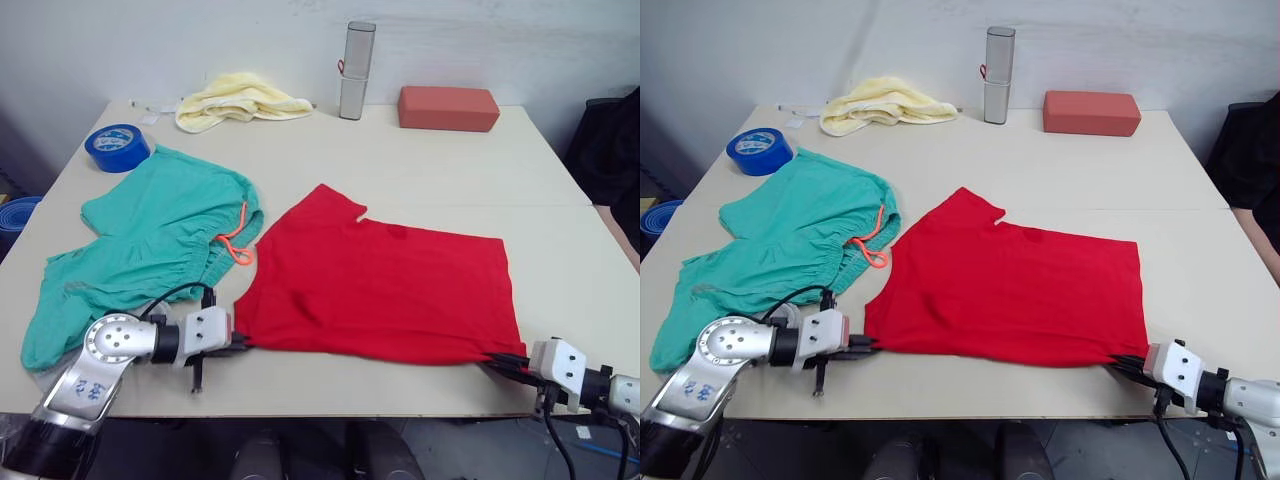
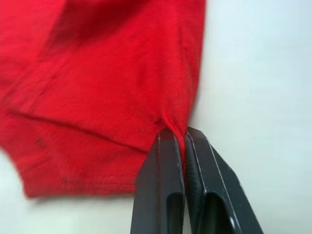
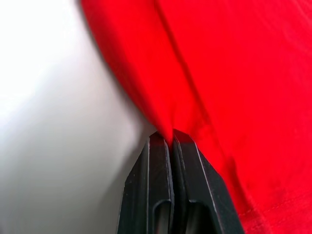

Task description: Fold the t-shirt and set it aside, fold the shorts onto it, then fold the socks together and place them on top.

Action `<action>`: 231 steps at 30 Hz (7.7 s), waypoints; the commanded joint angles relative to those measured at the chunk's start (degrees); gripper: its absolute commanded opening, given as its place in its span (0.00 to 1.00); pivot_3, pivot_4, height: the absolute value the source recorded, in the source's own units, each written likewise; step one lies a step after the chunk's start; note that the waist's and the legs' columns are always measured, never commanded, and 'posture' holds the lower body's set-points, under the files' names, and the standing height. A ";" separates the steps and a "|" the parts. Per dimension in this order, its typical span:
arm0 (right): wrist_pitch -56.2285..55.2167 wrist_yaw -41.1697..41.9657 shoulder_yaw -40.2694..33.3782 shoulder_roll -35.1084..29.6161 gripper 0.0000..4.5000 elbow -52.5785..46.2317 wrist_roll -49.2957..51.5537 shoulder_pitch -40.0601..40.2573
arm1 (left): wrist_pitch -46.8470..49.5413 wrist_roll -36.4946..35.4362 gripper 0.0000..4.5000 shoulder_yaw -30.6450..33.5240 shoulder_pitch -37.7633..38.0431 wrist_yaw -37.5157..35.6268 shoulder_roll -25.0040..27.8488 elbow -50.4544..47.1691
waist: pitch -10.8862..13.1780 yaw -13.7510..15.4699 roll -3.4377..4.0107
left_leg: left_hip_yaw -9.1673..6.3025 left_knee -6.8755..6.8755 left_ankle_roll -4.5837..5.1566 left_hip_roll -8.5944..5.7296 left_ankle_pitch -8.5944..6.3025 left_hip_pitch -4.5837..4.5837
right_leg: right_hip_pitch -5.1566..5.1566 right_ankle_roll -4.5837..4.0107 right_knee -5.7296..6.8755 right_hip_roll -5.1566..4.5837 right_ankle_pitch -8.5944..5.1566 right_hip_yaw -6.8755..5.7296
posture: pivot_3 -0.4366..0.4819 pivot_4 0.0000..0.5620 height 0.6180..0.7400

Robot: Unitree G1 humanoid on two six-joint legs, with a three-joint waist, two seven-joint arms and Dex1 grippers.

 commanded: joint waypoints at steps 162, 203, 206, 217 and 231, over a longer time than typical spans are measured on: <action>-54.27 -53.64 18.35 -12.77 0.01 54.67 -49.18 -43.50 | -67.65 32.15 0.00 -7.14 -40.25 37.87 -11.47 66.24 | 0.97 -1.96 -0.06 | 1.69 0.57 -0.47 0.17 0.46 -0.24 | -1.31 0.89 0.99 0.92 0.32 1.24 | 0.48 0.27 1.00; 38.31 7.19 14.43 -8.88 0.99 28.08 7.68 -47.47 | 64.67 -16.33 1.00 -5.41 -57.22 10.64 -13.69 44.89 | 1.05 -0.31 -0.04 | 1.39 0.96 -0.47 0.00 0.32 -0.38 | -1.29 0.91 1.23 1.20 0.17 1.12 | 0.48 0.27 1.00; 37.65 8.42 16.90 -8.20 0.99 34.88 2.22 -53.83 | 66.80 -14.97 1.00 -5.95 -60.63 10.45 -16.02 50.34 | 1.06 -0.35 -0.03 | 1.40 0.96 -0.47 -0.03 0.32 -0.42 | -1.34 0.91 1.25 1.20 0.17 1.04 | 0.48 0.27 1.00; 36.12 16.73 23.71 -6.32 0.99 48.70 -11.12 -65.24 | 63.05 -11.85 1.00 3.53 -67.55 18.56 -24.18 68.76 | 1.06 -0.33 -0.02 | 1.44 1.04 -0.53 -0.05 0.30 -0.44 | -1.39 0.92 1.35 1.14 0.17 0.97 | 0.48 0.27 1.00; 28.27 17.56 18.96 -4.97 0.16 51.11 -12.10 -65.08 | 56.62 -9.32 0.38 7.55 -64.98 22.51 -27.56 69.71 | 1.06 -0.36 -0.02 | 1.40 1.38 -0.68 -0.03 0.21 -0.45 | -1.37 0.92 1.61 1.14 0.17 0.92 | 0.48 0.27 1.00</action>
